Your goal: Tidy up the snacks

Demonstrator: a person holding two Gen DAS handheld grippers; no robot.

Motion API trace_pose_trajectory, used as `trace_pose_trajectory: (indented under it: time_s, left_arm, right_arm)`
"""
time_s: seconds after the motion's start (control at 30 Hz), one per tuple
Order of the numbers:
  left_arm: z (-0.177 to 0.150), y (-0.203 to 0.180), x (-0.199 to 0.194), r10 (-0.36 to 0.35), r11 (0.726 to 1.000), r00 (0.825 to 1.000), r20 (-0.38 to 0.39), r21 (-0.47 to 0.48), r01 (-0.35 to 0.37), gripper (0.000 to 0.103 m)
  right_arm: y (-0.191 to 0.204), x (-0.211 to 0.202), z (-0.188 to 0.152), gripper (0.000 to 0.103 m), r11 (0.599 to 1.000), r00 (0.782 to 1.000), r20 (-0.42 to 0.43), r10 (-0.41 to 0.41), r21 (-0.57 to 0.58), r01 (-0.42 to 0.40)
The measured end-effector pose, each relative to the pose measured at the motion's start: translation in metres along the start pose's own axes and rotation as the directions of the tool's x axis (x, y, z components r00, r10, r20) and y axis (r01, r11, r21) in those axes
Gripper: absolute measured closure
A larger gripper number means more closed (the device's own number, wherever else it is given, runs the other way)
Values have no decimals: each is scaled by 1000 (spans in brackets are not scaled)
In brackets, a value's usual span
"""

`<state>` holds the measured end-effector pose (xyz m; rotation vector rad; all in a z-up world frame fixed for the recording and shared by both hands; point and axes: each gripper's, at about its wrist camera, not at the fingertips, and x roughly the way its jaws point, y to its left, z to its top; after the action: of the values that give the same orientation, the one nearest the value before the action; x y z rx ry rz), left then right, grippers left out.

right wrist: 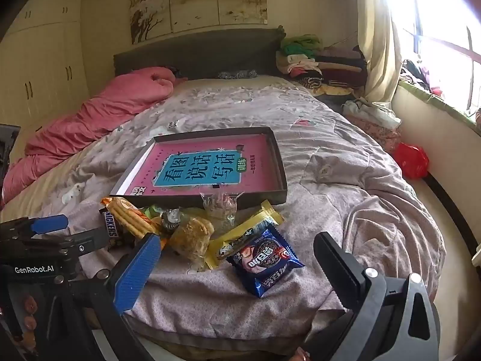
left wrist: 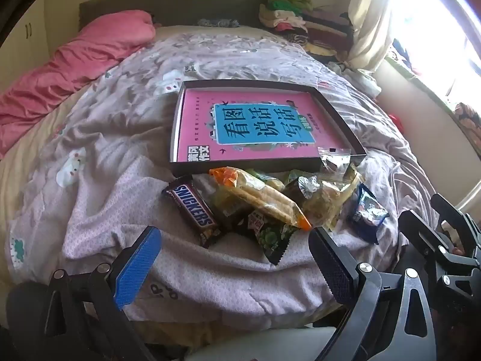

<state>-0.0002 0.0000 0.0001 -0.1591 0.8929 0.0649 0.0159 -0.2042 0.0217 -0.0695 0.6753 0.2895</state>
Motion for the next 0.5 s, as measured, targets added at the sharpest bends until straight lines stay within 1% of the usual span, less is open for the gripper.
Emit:
trace_pose_trajectory:
  time_s: [0.03,0.2,0.47,0.5]
  left_arm:
    - [0,0,0,2,1000,1000,-5,-4,-2,5]
    - [-3,1,-3,15,1000,1000,15,9,-15,5]
    - [-3,0,-4,16,1000,1000,7,8,-16,5]
    - [-1,1,-4,12,1000,1000,4,5,-12,5]
  right_arm:
    - [-1,0,1,1,1000,1000,-7,1,3,-1]
    - [2,-2,-2,1,1000,1000,-12,-2,-8,2]
    - [4,2,-4,1,1000,1000,-17,0,-2,0]
    - [-2,1,0,1,1000,1000,-20,4,10,-4]
